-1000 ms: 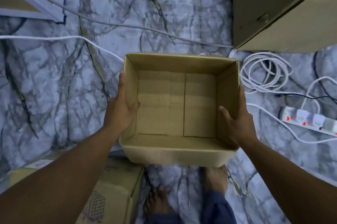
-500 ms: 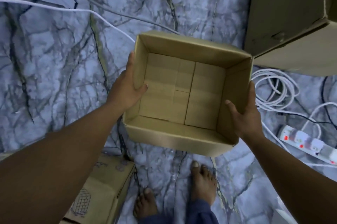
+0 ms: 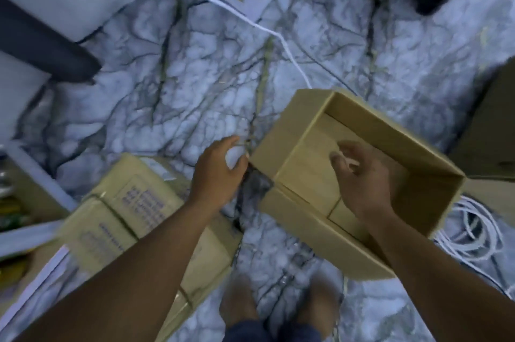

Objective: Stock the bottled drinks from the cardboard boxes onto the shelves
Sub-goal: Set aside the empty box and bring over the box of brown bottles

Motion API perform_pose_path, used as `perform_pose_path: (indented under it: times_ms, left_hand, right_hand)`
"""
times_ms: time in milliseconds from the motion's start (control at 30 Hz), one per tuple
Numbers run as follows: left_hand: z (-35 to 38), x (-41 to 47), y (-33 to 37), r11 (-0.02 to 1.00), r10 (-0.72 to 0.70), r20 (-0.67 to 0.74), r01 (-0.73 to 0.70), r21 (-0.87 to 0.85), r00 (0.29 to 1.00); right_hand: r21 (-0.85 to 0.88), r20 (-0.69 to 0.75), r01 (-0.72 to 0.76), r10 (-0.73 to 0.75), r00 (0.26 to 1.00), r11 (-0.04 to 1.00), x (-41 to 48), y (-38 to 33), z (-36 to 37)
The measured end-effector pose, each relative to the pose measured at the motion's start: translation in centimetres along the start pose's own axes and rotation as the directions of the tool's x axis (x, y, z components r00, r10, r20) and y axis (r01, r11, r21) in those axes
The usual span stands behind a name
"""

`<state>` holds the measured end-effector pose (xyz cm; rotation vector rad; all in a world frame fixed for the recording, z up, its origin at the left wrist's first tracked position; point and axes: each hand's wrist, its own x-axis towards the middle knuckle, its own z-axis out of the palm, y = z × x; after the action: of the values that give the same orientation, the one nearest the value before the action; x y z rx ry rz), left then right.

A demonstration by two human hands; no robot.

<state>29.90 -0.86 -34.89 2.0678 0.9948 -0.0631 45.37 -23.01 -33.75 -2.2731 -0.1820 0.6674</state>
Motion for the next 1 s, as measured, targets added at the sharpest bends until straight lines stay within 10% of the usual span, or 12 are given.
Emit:
perform_pose_path:
  times_ms: [500,1000]
  left_hand:
    - [-15.5,-16.0,-22.6,0.883,-0.469,-0.468,0.413,-0.223,0.749]
    - [-15.8,-10.8,-30.3,0.950,-0.310,-0.497,0.276,-0.142,0.810]
  right_hand:
    - [-0.091,0.635,0.586,-0.407,0.657,0.805,-8.8,-15.3,25.8]
    - [-0.006,0.782,0.877,-0.545,0.303,0.480,-5.5,-18.6,38.5]
